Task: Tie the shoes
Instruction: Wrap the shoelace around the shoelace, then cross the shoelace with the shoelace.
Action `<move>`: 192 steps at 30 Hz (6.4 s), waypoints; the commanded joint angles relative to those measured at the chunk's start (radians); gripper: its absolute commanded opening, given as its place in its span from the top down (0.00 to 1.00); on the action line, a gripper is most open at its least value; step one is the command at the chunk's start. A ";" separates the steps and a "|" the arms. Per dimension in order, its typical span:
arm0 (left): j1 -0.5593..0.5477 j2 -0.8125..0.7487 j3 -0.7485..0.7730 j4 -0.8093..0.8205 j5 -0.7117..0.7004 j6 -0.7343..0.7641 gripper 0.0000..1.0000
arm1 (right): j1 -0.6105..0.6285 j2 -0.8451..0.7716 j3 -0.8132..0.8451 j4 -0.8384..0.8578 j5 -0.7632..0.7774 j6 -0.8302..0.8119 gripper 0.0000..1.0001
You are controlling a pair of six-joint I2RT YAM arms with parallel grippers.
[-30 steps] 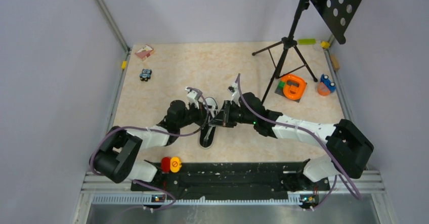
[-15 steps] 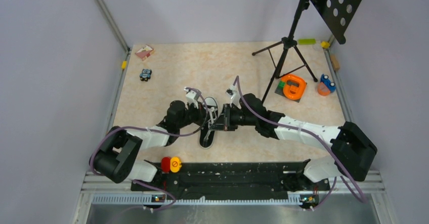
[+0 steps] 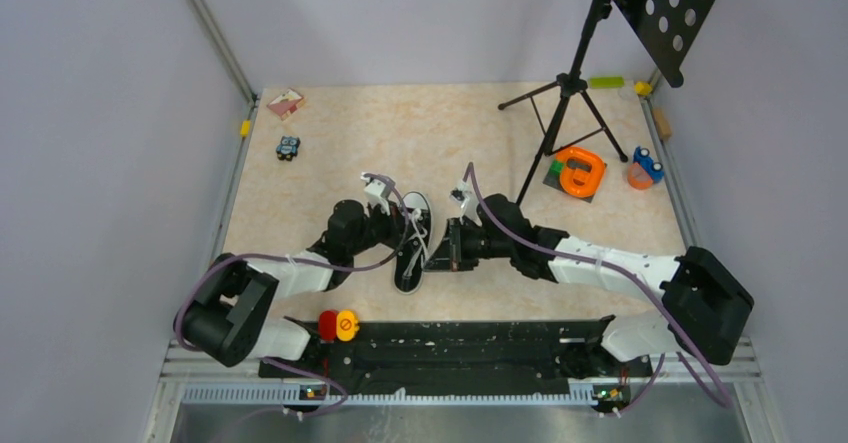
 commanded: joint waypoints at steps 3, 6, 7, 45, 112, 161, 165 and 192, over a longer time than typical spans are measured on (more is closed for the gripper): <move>0.007 -0.037 -0.013 0.039 0.011 0.002 1.00 | 0.014 -0.023 -0.031 -0.007 0.044 -0.028 0.98; 0.006 -0.041 -0.019 0.044 0.019 0.001 1.00 | 0.014 -0.008 -0.022 -0.016 0.070 -0.046 1.00; 0.007 -0.045 -0.022 0.047 0.017 0.001 1.00 | 0.014 -0.005 -0.020 -0.025 0.081 -0.054 1.00; 0.008 -0.011 -0.002 0.052 0.095 -0.016 1.00 | 0.015 0.019 0.071 -0.142 -0.063 -0.181 1.00; 0.007 -0.040 -0.025 0.045 0.094 -0.008 1.00 | -0.175 0.159 0.147 -0.047 0.107 -0.206 0.68; 0.008 -0.108 -0.017 -0.067 0.020 0.039 1.00 | -0.210 0.339 0.224 0.054 0.011 -0.292 0.60; 0.008 -0.109 -0.021 -0.067 0.020 0.045 1.00 | -0.200 0.360 0.260 0.038 0.024 -0.319 0.60; 0.009 -0.083 0.017 -0.093 0.046 0.051 1.00 | -0.161 0.489 0.367 0.041 -0.020 -0.351 0.62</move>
